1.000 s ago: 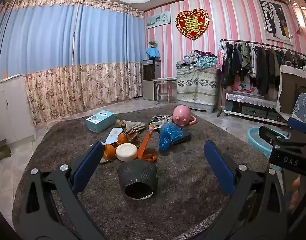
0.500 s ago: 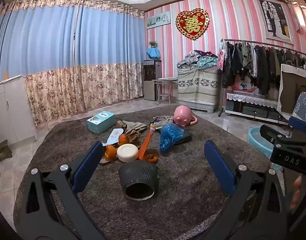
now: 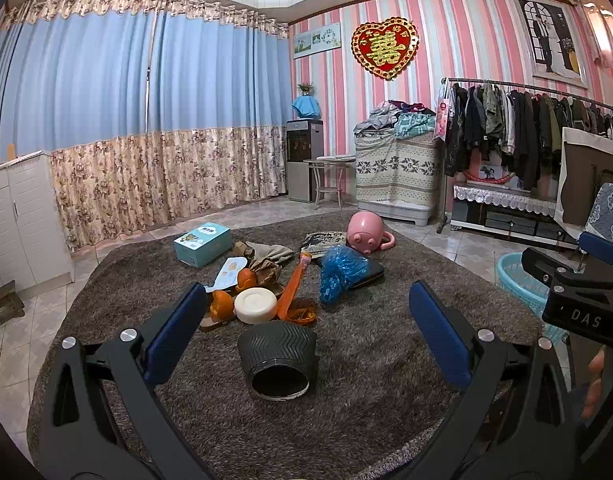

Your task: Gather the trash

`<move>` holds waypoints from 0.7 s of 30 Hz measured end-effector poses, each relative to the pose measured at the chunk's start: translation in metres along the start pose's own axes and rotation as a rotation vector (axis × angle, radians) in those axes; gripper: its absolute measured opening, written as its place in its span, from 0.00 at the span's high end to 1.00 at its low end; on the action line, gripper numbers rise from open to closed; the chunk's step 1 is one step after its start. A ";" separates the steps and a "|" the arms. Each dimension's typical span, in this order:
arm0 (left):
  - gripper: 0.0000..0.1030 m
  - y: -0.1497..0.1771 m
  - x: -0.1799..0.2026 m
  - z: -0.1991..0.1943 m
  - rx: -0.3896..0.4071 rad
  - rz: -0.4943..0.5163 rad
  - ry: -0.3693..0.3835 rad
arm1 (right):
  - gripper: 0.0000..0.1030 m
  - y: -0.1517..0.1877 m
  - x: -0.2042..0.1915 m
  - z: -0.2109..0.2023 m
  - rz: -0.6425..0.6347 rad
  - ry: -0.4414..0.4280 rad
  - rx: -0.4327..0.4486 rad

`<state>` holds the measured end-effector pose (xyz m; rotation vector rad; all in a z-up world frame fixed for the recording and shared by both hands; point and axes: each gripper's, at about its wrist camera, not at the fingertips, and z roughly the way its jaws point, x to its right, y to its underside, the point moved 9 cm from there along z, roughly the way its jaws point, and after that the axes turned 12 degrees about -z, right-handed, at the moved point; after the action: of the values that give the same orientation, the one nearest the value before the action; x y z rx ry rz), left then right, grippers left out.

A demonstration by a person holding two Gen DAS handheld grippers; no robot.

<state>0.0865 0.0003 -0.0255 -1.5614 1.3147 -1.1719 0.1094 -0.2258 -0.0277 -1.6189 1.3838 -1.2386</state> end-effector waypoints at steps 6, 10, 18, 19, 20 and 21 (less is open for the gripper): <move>0.05 0.000 0.000 0.000 -0.001 0.000 0.000 | 0.04 0.000 0.000 0.000 0.002 -0.001 0.001; 0.05 0.000 0.000 0.000 0.000 0.001 0.000 | 0.04 0.001 0.000 0.000 0.001 -0.001 0.001; 0.05 0.000 0.000 0.000 0.000 0.002 -0.001 | 0.04 0.001 0.000 0.000 0.002 0.000 0.002; 0.05 0.000 0.000 0.000 0.000 0.002 -0.001 | 0.04 0.001 0.000 0.000 0.002 0.000 0.002; 0.05 0.000 0.000 0.000 0.000 0.002 -0.001 | 0.04 0.001 0.000 0.001 0.002 -0.001 0.002; 0.05 0.000 0.000 0.000 -0.001 0.002 -0.001 | 0.04 0.001 0.000 0.000 0.001 -0.001 0.002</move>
<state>0.0865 0.0002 -0.0255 -1.5607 1.3158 -1.1697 0.1096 -0.2264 -0.0285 -1.6170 1.3830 -1.2375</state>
